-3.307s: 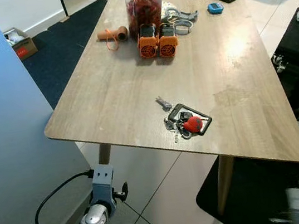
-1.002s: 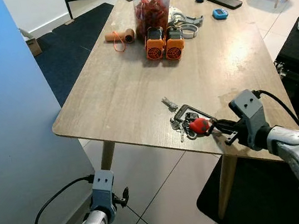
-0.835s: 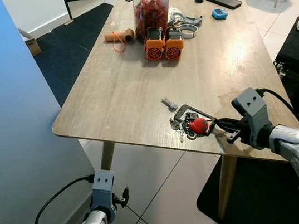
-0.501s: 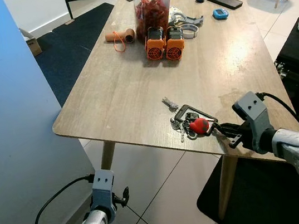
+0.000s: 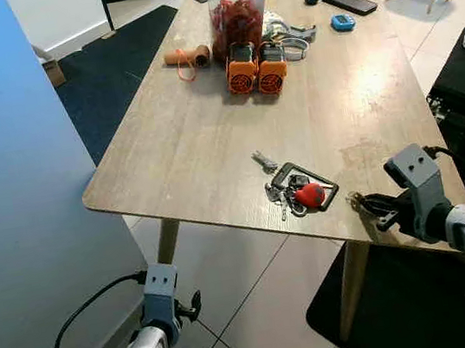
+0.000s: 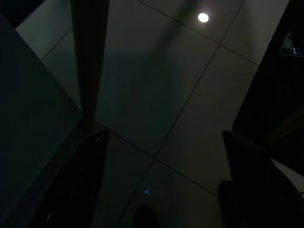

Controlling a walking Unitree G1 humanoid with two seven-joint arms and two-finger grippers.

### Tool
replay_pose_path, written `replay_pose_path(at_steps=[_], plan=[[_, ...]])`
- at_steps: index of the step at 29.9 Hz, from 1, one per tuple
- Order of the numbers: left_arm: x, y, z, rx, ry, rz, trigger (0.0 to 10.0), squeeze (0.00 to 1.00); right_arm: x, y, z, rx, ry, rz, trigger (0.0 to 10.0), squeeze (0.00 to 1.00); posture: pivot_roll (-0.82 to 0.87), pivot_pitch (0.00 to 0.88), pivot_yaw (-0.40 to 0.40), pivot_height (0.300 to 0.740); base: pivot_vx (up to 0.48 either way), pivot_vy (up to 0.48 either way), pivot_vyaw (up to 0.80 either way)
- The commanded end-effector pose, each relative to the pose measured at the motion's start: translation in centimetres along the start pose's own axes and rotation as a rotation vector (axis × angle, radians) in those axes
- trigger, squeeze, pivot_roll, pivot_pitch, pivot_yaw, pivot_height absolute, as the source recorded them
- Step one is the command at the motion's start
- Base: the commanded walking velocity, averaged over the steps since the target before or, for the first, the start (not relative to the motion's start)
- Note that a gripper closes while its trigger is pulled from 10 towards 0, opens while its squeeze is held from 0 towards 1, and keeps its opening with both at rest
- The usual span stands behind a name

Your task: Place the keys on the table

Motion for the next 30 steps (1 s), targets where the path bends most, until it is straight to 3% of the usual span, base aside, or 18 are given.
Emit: replay_pose_path(at_steps=[1,4,5,6,7,10,11,12,30], plan=[[-0.1,-0.5,-0.1,-0.003,0.001,-0.018,10.0,0.0,-0.3,-1.1,0.0,0.027,-0.001,-0.038,10.0,0.0,0.03,0.086,-0.026,0.74,0.0,0.0,0.0],[-0.1,-0.5,-0.1,-0.002,0.001,-0.018,10.0,0.0,-0.3,-1.0,0.0,0.033,0.0,-0.035,10.0,0.0,0.03,0.086,-0.026,0.74,0.0,0.0,0.0],[-0.1,-0.5,-0.1,-0.002,0.001,-0.018,10.0,0.0,-0.3,-1.0,0.0,0.039,0.0,-0.031,10.0,0.2,0.03,0.087,-0.026,0.74,0.0,0.0,0.0],[-0.1,-0.4,-0.1,-0.001,0.003,-0.018,10.0,0.0,-0.2,-0.8,0.2,0.046,-0.011,-0.026,10.0,0.76,0.03,0.087,-0.026,0.74,0.0,0.0,0.0],[-0.1,-0.5,-0.2,-0.001,0.004,-0.019,10.0,0.0,-0.2,-0.8,0.3,0.049,-0.019,-0.022,10.0,1.0,0.03,0.087,-0.026,0.74,0.0,0.0,0.0],[-0.1,-0.5,-0.2,0.0,0.006,-0.021,10.0,0.0,-0.2,-0.3,1.1,0.02,-0.065,-0.003,10.0,1.0,0.03,0.087,-0.026,0.74,0.0,0.0,0.0],[-0.2,-0.5,-0.2,0.0,0.007,-0.022,10.0,0.0,-0.2,0.0,1.4,0.011,-0.083,0.007,10.0,0.24,0.03,0.087,-0.026,0.74,0.0,0.0,0.0],[-0.2,-0.6,-0.2,0.001,0.007,-0.023,10.0,0.0,-0.2,0.3,1.9,0.014,-0.111,0.026,10.0,0.0,0.03,0.086,-0.025,0.74,0.0,0.0,0.0],[-0.2,-0.6,-0.4,0.006,0.008,-0.026,10.0,0.0,-1.7,2.2,5.8,0.083,-0.307,0.155,10.0,0.0,0.03,0.087,-0.022,0.74,0.0,0.0,0.0]])
Point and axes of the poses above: a point about 5 cm out from each wrist's last joint towards the gripper, its own x axis pointing out of the wrist towards the gripper, its own y axis along the axis of the wrist's last joint, z = x × y, the point moved 6 cm from there along x, pointing out of the wrist towards the gripper, and after that the axes turned 1 degree about -x, right-handed, at the moved point
